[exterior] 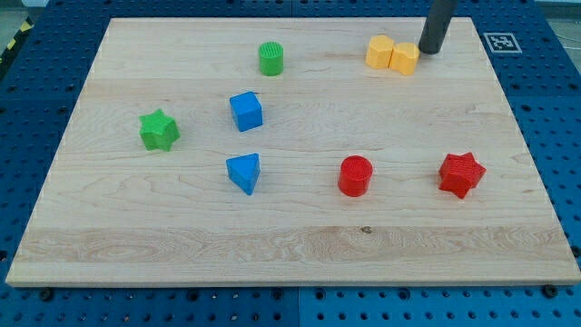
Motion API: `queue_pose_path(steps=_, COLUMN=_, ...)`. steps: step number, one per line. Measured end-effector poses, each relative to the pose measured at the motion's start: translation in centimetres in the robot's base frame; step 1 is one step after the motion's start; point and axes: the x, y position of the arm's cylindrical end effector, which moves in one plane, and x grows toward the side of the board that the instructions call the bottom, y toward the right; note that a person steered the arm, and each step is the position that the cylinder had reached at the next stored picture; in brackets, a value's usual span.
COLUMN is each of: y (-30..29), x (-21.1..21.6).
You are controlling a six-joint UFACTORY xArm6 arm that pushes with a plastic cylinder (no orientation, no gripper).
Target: Slide the red star to the right of the red circle
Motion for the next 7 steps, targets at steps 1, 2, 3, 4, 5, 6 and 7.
queue_pose_path(steps=1, y=0.0, x=1.9)
queue_pose_path(steps=2, y=0.0, x=1.9)
queue_pose_path(steps=3, y=1.6, x=4.8)
queue_pose_path(steps=4, y=3.0, x=8.5)
queue_pose_path(steps=5, y=5.2, x=11.3)
queue_pose_path(steps=6, y=9.8, x=13.9)
queue_pose_path(steps=7, y=13.0, x=15.8)
